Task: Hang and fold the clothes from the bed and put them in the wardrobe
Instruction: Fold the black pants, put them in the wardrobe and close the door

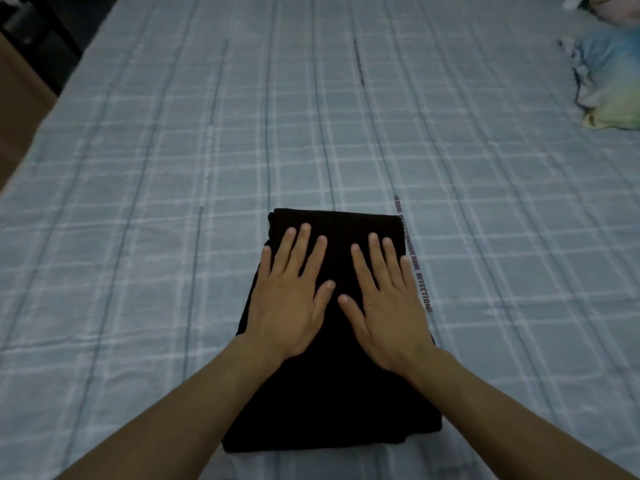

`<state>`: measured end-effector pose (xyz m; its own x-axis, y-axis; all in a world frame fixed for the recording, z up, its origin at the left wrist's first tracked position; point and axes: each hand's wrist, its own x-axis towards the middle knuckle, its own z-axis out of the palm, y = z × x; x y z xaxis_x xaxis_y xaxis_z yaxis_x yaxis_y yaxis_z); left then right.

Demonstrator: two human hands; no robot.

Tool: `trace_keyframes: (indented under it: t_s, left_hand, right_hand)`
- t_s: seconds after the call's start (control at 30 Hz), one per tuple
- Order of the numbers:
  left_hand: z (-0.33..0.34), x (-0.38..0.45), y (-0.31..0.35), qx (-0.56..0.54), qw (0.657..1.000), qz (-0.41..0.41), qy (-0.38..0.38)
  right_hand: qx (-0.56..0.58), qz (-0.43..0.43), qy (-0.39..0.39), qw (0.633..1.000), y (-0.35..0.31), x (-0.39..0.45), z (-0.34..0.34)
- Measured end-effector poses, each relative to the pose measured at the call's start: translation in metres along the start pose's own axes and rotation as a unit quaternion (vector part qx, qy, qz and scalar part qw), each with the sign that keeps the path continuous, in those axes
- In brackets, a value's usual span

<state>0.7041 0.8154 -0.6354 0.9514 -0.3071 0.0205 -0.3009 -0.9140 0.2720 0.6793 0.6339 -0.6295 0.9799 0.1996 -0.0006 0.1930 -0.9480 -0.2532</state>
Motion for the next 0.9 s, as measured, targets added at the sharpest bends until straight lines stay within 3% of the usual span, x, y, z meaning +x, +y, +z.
trace_keyframes:
  t_s: [0.2,0.37,0.53,0.63,0.7,0.9]
  left_hand:
    - [0.031,0.002,-0.004,0.023,0.999,-0.017,-0.043]
    - [0.001,0.013,0.003,0.043,0.998,-0.003,-0.047]
    - [-0.04,0.068,-0.007,-0.039,0.997,0.04,-0.047]
    - [-0.056,0.116,-0.014,0.012,0.984,0.029,-0.174]
    - [-0.062,0.143,-0.017,-0.016,0.964,0.002,-0.267]
    - [-0.058,0.187,-0.034,-0.061,0.906,-0.037,-0.417]
  right_hand:
    - [0.024,0.022,-0.027,0.999,0.011,0.003,0.028]
    - [0.073,0.015,-0.055,0.996,0.011,0.009,0.001]
    - [0.126,0.018,-0.031,0.991,0.02,0.046,-0.031]
    - [0.131,0.002,-0.107,0.986,0.033,0.09,-0.051]
    - [0.134,-0.003,-0.184,0.974,0.04,0.118,-0.061]
    - [0.131,0.036,-0.414,0.9,0.058,0.172,-0.068]
